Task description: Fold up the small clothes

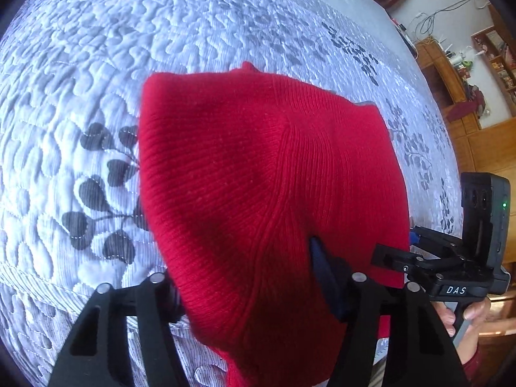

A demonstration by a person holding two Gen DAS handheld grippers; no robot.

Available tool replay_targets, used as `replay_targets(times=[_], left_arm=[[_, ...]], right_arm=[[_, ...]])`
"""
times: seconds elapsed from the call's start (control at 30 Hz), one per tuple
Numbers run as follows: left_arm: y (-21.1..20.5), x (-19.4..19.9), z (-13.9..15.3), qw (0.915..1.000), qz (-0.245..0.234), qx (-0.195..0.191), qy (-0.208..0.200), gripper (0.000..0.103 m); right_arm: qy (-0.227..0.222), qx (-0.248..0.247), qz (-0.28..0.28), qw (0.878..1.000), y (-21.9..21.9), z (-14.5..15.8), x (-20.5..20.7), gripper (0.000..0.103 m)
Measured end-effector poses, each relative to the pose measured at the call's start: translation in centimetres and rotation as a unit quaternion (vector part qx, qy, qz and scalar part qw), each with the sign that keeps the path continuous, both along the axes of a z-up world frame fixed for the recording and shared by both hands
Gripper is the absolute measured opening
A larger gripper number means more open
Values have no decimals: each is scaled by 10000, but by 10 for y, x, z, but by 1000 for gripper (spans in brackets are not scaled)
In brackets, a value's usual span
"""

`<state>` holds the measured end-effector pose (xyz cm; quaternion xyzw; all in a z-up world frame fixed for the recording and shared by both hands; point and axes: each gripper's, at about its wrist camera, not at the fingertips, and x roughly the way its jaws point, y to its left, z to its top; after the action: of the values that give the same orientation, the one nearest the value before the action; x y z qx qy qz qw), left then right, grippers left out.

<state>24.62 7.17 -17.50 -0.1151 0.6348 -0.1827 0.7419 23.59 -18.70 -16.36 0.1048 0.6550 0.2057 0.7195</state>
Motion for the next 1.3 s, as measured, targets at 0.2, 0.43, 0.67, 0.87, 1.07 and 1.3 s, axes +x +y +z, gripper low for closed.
replay_targets(times=[0.2, 0.43, 0.67, 0.87, 1.07, 1.3], left_arm=[[5, -4, 2, 9998, 126, -57, -127, 54], [2, -11, 6, 9990, 114, 110, -415, 52], [1, -17, 14, 9974, 73, 260, -671, 40], [1, -18, 18, 9969, 124, 238, -736, 31], [-6, -28, 32, 9952, 152, 317, -918, 28], [-23, -35, 48, 9947, 134, 288, -982, 28]], right_arm=[[-51, 27, 22, 10000, -1, 0, 0, 58], [-109, -149, 33, 9998, 3, 1, -1, 58], [-260, -215, -9, 9994, 5, 2, -5, 54], [-304, -184, -46, 9994, 4, 4, -6, 51], [-467, -170, -15, 9988, 0, 16, -13, 41], [-577, -86, 27, 9983, -10, 34, -21, 37]])
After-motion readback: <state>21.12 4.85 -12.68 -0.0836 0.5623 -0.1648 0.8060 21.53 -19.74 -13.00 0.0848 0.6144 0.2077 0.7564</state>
